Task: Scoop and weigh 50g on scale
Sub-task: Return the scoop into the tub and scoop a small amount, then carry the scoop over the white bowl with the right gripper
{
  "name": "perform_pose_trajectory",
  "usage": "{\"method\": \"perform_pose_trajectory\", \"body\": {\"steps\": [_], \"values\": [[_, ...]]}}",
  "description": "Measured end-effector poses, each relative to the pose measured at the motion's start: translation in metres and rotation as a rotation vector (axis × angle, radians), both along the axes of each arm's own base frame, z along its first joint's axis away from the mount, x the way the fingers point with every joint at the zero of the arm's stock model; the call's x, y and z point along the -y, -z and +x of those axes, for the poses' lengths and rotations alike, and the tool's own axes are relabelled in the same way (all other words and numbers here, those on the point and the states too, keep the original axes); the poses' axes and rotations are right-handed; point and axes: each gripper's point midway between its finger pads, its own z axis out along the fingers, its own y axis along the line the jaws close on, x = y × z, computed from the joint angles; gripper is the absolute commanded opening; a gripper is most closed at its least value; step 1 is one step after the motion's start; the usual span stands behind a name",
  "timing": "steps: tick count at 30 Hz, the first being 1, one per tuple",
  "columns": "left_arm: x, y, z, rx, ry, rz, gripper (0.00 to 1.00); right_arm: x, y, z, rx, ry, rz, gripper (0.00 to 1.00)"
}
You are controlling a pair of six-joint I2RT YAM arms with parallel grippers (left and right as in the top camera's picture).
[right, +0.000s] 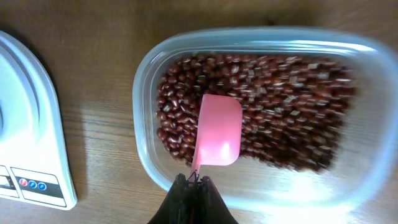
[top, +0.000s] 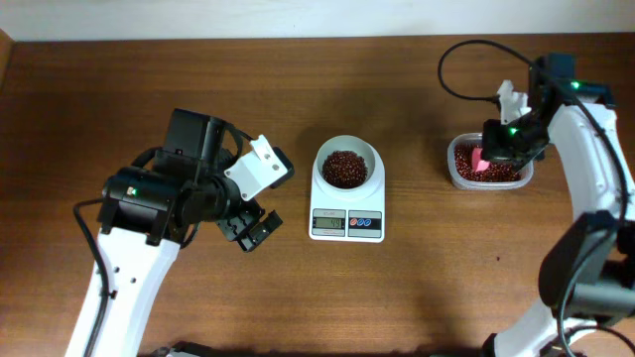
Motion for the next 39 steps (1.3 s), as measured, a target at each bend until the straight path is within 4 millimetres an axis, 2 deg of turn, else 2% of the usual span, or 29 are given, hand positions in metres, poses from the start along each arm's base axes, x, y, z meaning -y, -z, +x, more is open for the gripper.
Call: {"method": "perform_pose_trajectory", "body": {"steps": [2,9,13,18,25,27,30,32,34,37,39], "values": [[0.000,0.000,0.000,0.000,0.000,0.000,0.99,-0.004,0.006,0.000,-0.014,-0.006,0.020,0.04],[0.000,0.000,0.000,0.000,0.000,0.000,0.99,-0.006,0.006,-0.001,-0.021,-0.006,0.029,0.04],[0.000,0.000,0.000,0.000,0.000,0.000,0.99,0.001,0.004,-0.014,-0.072,0.020,0.046,0.04],[0.000,0.000,0.000,0.000,0.000,0.000,0.99,0.019,-0.016,-0.011,-0.031,0.072,0.063,0.04],[0.000,0.000,0.000,0.000,0.000,0.000,0.99,0.037,-0.036,-0.010,0.042,0.179,0.266,0.04],[0.000,0.000,0.000,0.000,0.000,0.000,0.99,0.036,-0.041,-0.008,0.062,0.193,0.326,0.04],[0.000,0.000,0.000,0.000,0.000,0.000,0.99,0.019,-0.050,-0.004,0.082,0.169,0.412,0.04],[0.000,0.000,0.000,0.000,0.000,0.000,0.99,-0.001,-0.055,-0.001,0.087,0.129,0.467,0.04],[0.000,0.000,0.000,0.000,0.000,0.000,0.99,-0.033,-0.060,0.000,0.080,0.057,0.507,0.04],[0.000,0.000,0.000,0.000,0.000,0.000,0.99,-0.095,-0.064,-0.004,0.051,-0.094,0.536,0.04],[0.000,0.000,0.000,0.000,0.000,0.000,0.99,-0.125,-0.072,-0.001,0.070,-0.168,0.538,0.04]]}}
